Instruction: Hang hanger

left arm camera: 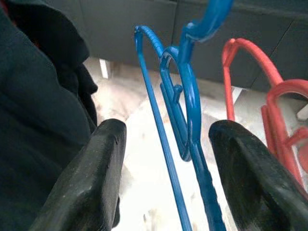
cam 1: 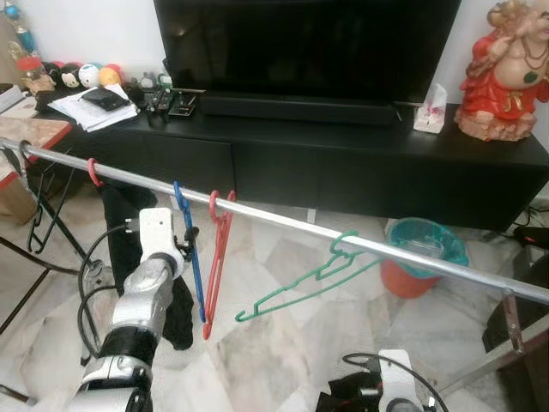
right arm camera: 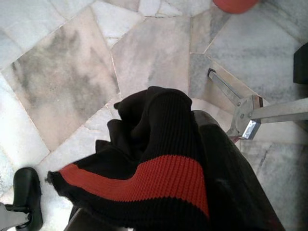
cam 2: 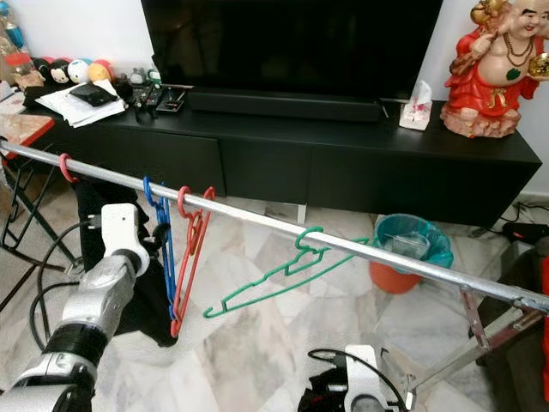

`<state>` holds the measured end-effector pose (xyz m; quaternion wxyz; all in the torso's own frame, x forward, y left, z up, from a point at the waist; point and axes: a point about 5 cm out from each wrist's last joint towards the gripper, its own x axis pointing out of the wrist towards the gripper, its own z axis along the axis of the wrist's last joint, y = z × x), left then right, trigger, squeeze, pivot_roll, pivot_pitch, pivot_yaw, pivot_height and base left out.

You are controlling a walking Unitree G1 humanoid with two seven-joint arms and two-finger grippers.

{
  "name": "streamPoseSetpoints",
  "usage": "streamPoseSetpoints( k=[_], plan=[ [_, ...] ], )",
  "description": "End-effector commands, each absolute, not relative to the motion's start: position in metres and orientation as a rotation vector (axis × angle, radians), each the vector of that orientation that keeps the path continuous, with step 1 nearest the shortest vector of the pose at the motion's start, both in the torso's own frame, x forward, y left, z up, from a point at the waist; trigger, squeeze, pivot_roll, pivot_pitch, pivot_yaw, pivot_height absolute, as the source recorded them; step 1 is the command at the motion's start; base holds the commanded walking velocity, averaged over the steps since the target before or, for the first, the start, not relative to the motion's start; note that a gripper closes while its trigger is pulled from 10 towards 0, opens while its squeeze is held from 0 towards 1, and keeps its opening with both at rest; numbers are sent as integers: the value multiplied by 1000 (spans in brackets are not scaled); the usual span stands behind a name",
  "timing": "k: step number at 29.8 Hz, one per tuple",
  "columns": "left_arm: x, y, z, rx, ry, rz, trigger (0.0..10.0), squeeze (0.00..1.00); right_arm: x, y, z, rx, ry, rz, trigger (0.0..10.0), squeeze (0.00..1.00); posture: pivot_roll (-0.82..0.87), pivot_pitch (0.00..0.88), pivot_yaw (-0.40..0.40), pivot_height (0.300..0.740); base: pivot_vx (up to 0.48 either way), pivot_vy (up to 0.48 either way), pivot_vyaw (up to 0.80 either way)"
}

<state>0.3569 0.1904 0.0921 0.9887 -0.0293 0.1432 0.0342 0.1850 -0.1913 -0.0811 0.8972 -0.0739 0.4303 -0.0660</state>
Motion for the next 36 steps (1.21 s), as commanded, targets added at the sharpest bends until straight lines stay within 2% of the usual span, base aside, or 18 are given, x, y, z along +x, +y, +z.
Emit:
streamPoseSetpoints(
  k=[1,15,18,21,29,30,31,32,36],
  plan=[
    [363,193,98,-60,277,88,10000,0,192,-190,-77,-157,857,-135,10000,0,-20,0,4,740,0,0,0],
    [369,180,89,81,364,76,10000,0,194,-189,-76,-156,843,-128,10000,0,-29,0,11,740,0,0,0],
    [368,179,86,67,376,87,10000,0,194,-189,-76,-161,841,-123,10000,0,-30,0,12,740,0,0,0],
    [367,178,81,-22,395,129,10000,0,195,-188,-75,-165,838,-116,10000,0,-34,0,14,740,0,0,0],
    [366,175,80,-6,390,122,10000,0,196,-188,-75,-171,833,-107,10000,0,-38,0,14,740,0,0,0],
    [366,175,80,-5,389,122,8353,0,196,-188,-75,-172,833,-106,10000,0,-38,0,14,740,0,0,0],
    [366,176,80,-5,387,123,2902,0,196,-187,-75,-173,832,-104,10000,0,-38,0,14,740,0,0,0],
    [366,176,80,0,384,121,0,0,196,-187,-75,-174,832,-101,10000,0,-36,0,13,740,0,0,0],
    [366,176,80,5,381,121,0,0,196,-186,-75,-177,832,-95,10000,0,-36,0,13,740,0,0,0]
  ],
)
